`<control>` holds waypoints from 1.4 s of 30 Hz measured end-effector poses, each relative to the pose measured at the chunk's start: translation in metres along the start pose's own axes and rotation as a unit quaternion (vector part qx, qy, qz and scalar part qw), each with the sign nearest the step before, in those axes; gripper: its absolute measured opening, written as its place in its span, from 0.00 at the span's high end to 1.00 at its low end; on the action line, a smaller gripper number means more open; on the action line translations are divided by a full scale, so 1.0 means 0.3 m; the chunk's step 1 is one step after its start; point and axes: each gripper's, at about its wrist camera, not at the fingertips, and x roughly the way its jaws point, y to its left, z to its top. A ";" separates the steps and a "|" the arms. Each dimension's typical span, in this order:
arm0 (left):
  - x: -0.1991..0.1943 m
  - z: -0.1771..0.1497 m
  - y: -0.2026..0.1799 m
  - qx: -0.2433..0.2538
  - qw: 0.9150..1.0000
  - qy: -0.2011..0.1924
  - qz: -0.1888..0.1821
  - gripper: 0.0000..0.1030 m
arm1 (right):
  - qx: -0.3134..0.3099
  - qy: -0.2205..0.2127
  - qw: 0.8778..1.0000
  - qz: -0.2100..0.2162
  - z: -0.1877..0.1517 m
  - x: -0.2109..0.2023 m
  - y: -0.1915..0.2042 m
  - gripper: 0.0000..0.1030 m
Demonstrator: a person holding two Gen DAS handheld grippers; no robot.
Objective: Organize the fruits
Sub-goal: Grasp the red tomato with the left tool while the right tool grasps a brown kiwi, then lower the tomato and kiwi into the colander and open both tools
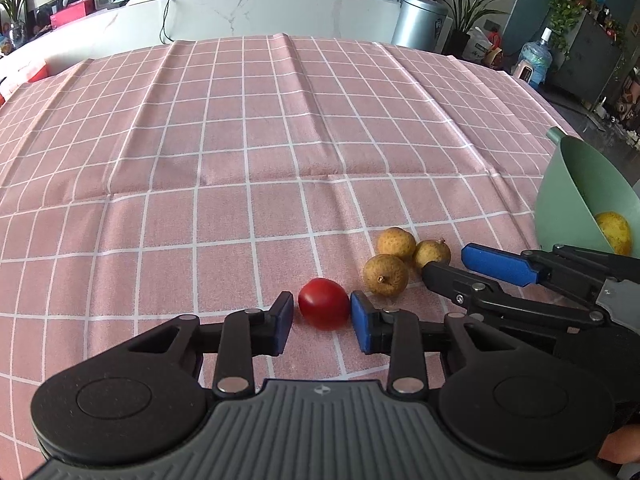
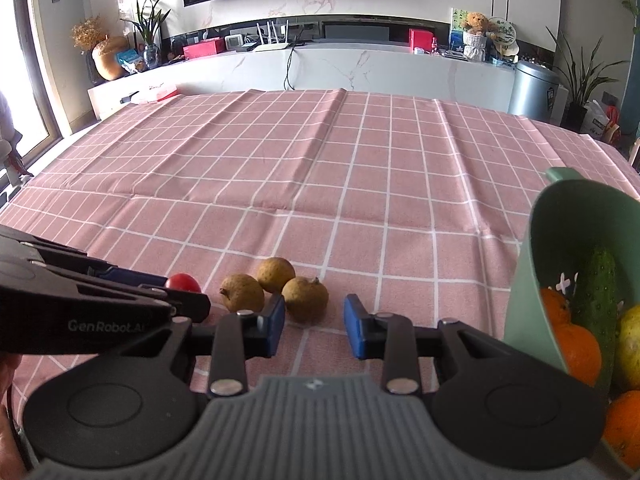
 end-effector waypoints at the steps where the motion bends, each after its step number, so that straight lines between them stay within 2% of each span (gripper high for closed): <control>1: 0.001 0.000 -0.001 0.001 1.000 -0.001 0.000 0.63 | 0.001 0.001 1.000 0.002 0.000 0.005 -0.001 0.72; 9: 0.001 -0.001 -0.002 0.004 1.000 -0.003 -0.001 0.69 | 0.012 0.005 1.000 0.022 -0.004 0.032 0.001 0.78; 14: -0.006 -0.002 -0.008 0.005 1.000 -0.007 0.001 0.70 | 0.008 0.006 1.000 0.017 -0.004 0.021 0.004 0.79; 23: -0.091 0.002 -0.038 -0.004 0.999 -0.042 -0.022 0.70 | -0.002 -0.015 1.000 0.008 0.003 -0.087 0.004 0.79; 32: -0.216 0.034 -0.189 0.027 0.993 -0.086 -0.069 0.70 | -0.001 -0.049 0.999 -0.024 0.016 -0.298 -0.074 0.79; 36: -0.237 0.057 -0.292 0.048 0.990 -0.092 -0.092 0.70 | 0.009 -0.058 0.997 -0.047 0.002 -0.393 -0.149 0.79; 42: -0.224 0.091 -0.458 0.092 0.985 -0.086 -0.119 0.70 | 0.045 -0.048 0.995 -0.073 -0.016 -0.477 -0.305 0.79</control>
